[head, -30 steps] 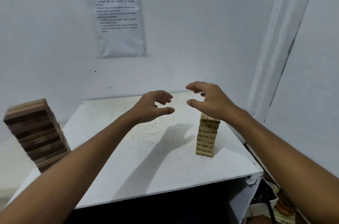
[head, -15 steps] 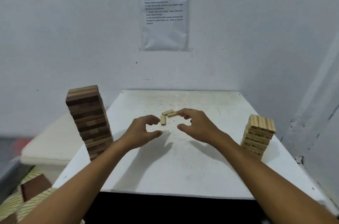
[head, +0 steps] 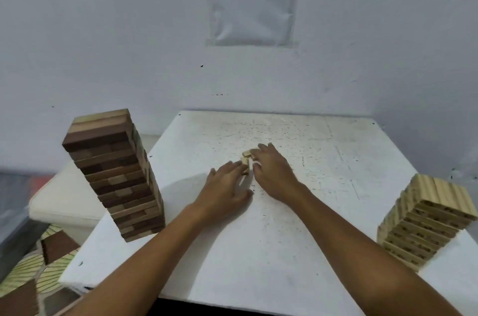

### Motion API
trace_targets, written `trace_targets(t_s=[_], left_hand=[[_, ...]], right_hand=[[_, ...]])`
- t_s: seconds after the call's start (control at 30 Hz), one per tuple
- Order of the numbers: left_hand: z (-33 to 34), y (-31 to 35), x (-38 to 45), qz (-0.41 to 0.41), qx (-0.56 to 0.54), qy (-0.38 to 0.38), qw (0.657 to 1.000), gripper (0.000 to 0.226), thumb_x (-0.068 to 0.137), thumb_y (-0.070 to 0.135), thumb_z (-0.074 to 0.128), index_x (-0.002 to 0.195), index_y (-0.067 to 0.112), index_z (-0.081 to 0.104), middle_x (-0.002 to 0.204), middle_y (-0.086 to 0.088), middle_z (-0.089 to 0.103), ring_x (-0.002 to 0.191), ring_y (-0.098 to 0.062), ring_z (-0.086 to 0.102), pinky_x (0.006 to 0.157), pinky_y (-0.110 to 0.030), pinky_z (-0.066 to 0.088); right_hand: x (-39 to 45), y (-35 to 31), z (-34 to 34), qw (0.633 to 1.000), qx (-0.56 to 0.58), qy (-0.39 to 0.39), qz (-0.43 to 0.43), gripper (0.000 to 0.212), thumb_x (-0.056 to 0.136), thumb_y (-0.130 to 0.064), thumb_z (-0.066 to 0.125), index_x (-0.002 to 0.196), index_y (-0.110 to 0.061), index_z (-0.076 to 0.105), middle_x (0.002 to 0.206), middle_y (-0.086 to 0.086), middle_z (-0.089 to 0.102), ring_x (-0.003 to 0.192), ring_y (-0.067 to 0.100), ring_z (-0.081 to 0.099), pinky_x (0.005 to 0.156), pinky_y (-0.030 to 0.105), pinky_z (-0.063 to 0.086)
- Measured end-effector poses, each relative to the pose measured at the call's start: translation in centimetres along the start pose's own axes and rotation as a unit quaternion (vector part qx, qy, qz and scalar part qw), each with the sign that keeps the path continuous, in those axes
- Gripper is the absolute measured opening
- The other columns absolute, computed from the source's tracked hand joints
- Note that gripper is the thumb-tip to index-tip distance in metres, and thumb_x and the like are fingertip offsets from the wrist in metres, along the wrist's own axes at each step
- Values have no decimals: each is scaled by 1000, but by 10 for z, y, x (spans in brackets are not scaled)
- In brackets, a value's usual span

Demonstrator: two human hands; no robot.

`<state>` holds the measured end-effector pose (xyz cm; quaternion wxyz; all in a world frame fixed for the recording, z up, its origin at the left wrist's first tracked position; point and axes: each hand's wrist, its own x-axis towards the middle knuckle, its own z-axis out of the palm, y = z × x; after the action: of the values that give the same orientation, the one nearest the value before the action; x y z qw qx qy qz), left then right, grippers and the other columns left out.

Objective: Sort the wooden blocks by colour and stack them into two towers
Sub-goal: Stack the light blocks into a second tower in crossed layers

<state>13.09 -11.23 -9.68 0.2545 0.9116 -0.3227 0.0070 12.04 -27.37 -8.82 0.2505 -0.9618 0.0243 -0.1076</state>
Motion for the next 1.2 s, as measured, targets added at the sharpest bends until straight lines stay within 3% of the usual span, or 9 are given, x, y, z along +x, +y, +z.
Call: trace_targets(t_s=[0.1, 0.27, 0.5, 0.73, 0.83, 0.93, 1.0, 1.07, 1.2], left_hand=[[3, -2, 8, 18, 25, -8, 999, 62, 95, 39, 53, 150, 21, 31, 158, 4, 27, 147, -16, 16, 118, -51, 11], [8, -14, 10, 30, 57, -23, 998, 62, 96, 49, 44, 150, 20, 34, 160, 4, 24, 149, -18, 15, 118, -54, 7], [10, -13, -3, 29, 47, 3, 998, 71, 87, 58, 31, 143, 17, 44, 157, 4, 31, 146, -17, 23, 117, -51, 7], [8, -14, -40, 25, 26, 14, 999, 76, 81, 64, 26, 139, 20, 49, 155, 7, 35, 146, -13, 25, 119, -54, 10], [3, -12, -60, 36, 10, 29, 999, 70, 83, 60, 30, 131, 17, 56, 150, 6, 42, 142, -12, 32, 117, -55, 17], [-2, -5, -82, 51, -7, 31, 998, 61, 85, 53, 35, 120, 11, 63, 139, 4, 53, 132, -11, 42, 109, -43, 25], [-4, 0, -91, 64, -14, 30, 997, 45, 89, 44, 43, 110, 10, 65, 124, 4, 59, 120, -12, 49, 100, -34, 29], [-2, 1, -101, 81, -26, 43, 995, 27, 91, 31, 53, 107, 14, 67, 117, 6, 62, 112, -11, 53, 98, -34, 37], [2, 3, -120, 73, -70, 75, 992, 25, 86, 17, 67, 110, 19, 74, 122, -3, 66, 117, -15, 56, 98, -22, 40]], right_hand=[[16, 2, 8, 998, -52, -28, -7, 44, 102, -21, 33, 146, -16, 39, 156, 6, 30, 148, 27, 14, 118, 46, 15], [24, 10, 18, 992, -116, -31, -38, 43, 101, -24, 31, 142, -19, 44, 150, 4, 39, 139, 24, 31, 112, 45, 27], [6, 12, 15, 993, -105, -22, -52, 42, 98, -15, 38, 140, -17, 46, 145, 5, 45, 131, 21, 40, 104, 34, 33], [-41, 6, 9, 994, -91, -16, -61, 42, 96, -10, 40, 136, -17, 50, 135, 2, 50, 125, 21, 43, 102, 34, 38], [-67, 0, 3, 995, -63, -21, -72, 39, 96, -8, 40, 132, -16, 55, 132, 1, 52, 124, 21, 45, 101, 36, 40], [-97, -10, -6, 994, -32, -50, -92, 35, 98, -9, 40, 126, -18, 58, 129, -1, 53, 124, 18, 45, 96, 34, 42], [-114, -18, -12, 991, -21, -77, -105, 34, 99, -10, 39, 126, -20, 58, 131, -1, 53, 125, 16, 44, 97, 34, 42], [-129, -25, -14, 988, -14, -96, -119, 35, 100, -11, 39, 127, -21, 58, 136, -2, 51, 128, 15, 41, 98, 33, 40], [-144, -27, -7, 983, 29, -120, -137, 39, 99, -13, 40, 130, -27, 58, 143, -11, 47, 136, 11, 37, 103, 37, 41]])
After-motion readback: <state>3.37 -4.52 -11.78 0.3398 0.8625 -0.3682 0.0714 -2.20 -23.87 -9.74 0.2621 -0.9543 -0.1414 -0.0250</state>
